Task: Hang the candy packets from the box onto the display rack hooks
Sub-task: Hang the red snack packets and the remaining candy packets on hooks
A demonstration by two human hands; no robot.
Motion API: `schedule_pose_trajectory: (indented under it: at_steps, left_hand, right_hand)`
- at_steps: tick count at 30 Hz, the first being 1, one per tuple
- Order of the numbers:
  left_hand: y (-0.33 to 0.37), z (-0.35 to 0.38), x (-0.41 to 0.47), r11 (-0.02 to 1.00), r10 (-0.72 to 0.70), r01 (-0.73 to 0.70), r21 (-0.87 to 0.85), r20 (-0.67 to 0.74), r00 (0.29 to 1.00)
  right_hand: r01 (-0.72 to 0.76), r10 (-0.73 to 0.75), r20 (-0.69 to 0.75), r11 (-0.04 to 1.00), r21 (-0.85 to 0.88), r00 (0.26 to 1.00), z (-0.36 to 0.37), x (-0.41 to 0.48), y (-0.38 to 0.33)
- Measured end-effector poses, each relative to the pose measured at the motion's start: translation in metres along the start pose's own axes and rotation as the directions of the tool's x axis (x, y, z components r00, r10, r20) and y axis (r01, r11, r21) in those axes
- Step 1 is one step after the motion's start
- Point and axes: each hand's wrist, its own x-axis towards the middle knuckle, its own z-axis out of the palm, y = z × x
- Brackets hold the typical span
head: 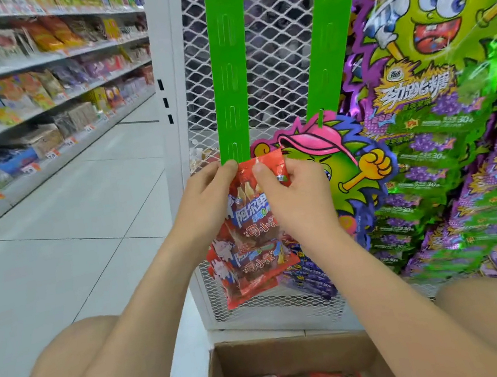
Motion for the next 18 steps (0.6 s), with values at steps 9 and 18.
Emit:
schedule_pose_trajectory:
  at_steps: [9, 18]
  left_hand:
    - [-0.002, -0.011, 0.000, 0.973, -0.118, 0.129, -0.191, 0.068, 0.991]
    - [-0.003, -0.016, 0.000, 1.000, -0.018, 0.018, -0.018, 0.009, 1.000]
  right_hand:
    - [-0.064, 0.064, -0.002, 0.998, 0.028, 0.998, 0.006, -0.001, -0.006]
    - [0.060, -0.069, -0.040, 0.979, -0.193, 0.997, 0.005, -0.013, -0.006]
